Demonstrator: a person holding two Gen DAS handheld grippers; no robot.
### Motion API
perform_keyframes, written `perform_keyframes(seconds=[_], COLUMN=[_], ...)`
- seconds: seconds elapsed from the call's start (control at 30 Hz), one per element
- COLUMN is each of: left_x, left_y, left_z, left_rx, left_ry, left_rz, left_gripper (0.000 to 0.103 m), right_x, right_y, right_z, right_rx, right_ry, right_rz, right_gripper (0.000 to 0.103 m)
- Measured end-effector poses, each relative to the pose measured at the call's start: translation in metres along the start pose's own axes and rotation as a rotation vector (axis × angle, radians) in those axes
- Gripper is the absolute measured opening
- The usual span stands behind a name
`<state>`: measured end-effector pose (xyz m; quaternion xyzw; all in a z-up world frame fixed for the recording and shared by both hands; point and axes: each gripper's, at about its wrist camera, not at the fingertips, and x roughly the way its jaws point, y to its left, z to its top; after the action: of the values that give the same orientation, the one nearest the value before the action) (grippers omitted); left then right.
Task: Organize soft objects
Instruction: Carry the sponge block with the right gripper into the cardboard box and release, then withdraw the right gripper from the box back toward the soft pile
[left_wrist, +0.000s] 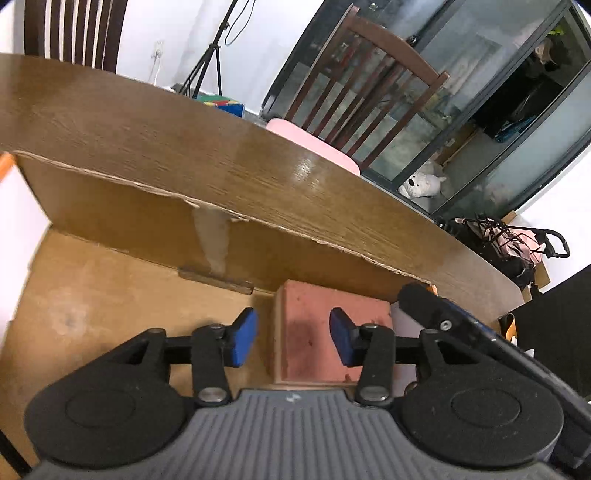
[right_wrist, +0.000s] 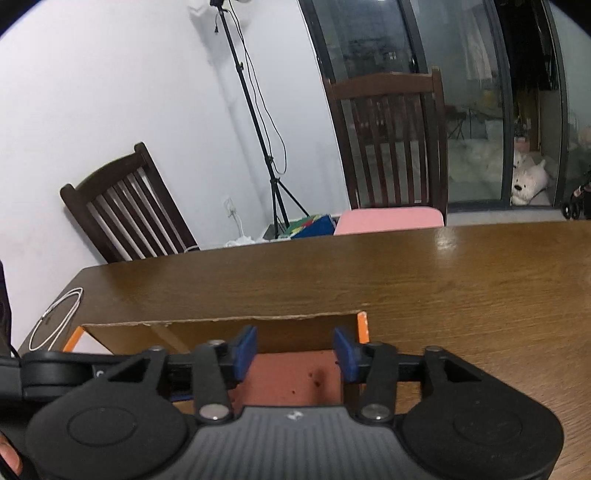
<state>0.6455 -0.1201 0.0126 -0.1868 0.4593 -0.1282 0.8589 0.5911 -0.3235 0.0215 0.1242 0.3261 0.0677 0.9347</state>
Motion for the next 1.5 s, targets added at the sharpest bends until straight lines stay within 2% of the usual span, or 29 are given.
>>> perform_keyframes(seconds=[0.07, 0.13, 0.2, 0.27, 0.33, 0.4, 0.5, 0.57, 0.67, 0.73, 0.83, 0.93, 1.07, 1.17, 1.3, 1.4, 1.5], left_x=[-0.021, -0.049, -0.074, -0.105, -0.141, -0.172, -0.217, -0.245, -0.276, -0.293, -0.309, -0.317, -0.319, -0.323, -0.317, -0.310, -0.300], left_y=[0.000, 0.001, 0.001, 0.001, 0.006, 0.005, 0.004, 0.011, 0.021, 0.032, 0.044, 0.053, 0.062, 0.063, 0.063, 0.058, 0.054], left_z=[-0.006, -0.015, -0.026, -0.041, -0.059, -0.078, -0.118, -0.148, -0.193, -0.229, -0.279, -0.320, -0.356, -0.365, -0.364, -0.366, -0.366], left_rx=[0.014, 0.046, 0.076, 0.111, 0.157, 0.212, 0.292, 0.320, 0.330, 0.320, 0.265, 0.250, 0.196, 0.157, 0.119, 0.122, 0.146], left_ry=[-0.033, -0.081, -0.113, -0.140, -0.182, -0.242, -0.344, -0.403, -0.480, -0.555, -0.657, -0.692, -0.727, -0.755, -0.841, -0.833, -0.808], left_rz=[0.001, -0.014, -0.012, 0.004, 0.017, 0.049, 0.125, 0.162, 0.181, 0.182, 0.230, 0.280, 0.373, 0.397, 0.415, 0.419, 0.442], left_gripper=[0.049, 0.062, 0.065, 0.068, 0.079, 0.084, 0.091, 0.096, 0.101, 0.103, 0.103, 0.103, 0.103, 0.103, 0.103, 0.103, 0.103], right_x=[-0.012, -0.027, -0.046, -0.066, -0.090, -0.114, -0.148, -0.170, -0.207, -0.232, -0.261, -0.283, -0.296, -0.306, -0.323, -0.340, -0.358], right_y=[0.004, 0.009, 0.016, 0.022, 0.028, 0.034, 0.043, 0.047, 0.050, 0.050, 0.044, 0.035, 0.020, 0.015, 0.009, -0.004, -0.023], right_z=[0.000, -0.002, -0.007, -0.013, -0.023, -0.036, -0.060, -0.078, -0.111, -0.138, -0.174, -0.209, -0.246, -0.269, -0.288, -0.296, -0.297], right_rx=[-0.006, -0.025, -0.051, -0.065, -0.061, -0.068, -0.091, -0.113, -0.156, -0.191, -0.236, -0.254, -0.206, -0.218, -0.311, -0.348, -0.385], right_ry=[-0.023, -0.045, -0.071, -0.106, -0.138, -0.167, -0.201, -0.220, -0.269, -0.311, -0.363, -0.404, -0.416, -0.429, -0.476, -0.528, -0.580], right_rz=[-0.002, 0.001, 0.013, 0.025, 0.031, 0.054, 0.080, 0.095, 0.113, 0.131, 0.174, 0.226, 0.277, 0.294, 0.298, 0.280, 0.227], right_gripper=[0.057, 0.058, 0.061, 0.064, 0.067, 0.069, 0.078, 0.078, 0.084, 0.095, 0.095, 0.103, 0.103, 0.103, 0.103, 0.103, 0.103])
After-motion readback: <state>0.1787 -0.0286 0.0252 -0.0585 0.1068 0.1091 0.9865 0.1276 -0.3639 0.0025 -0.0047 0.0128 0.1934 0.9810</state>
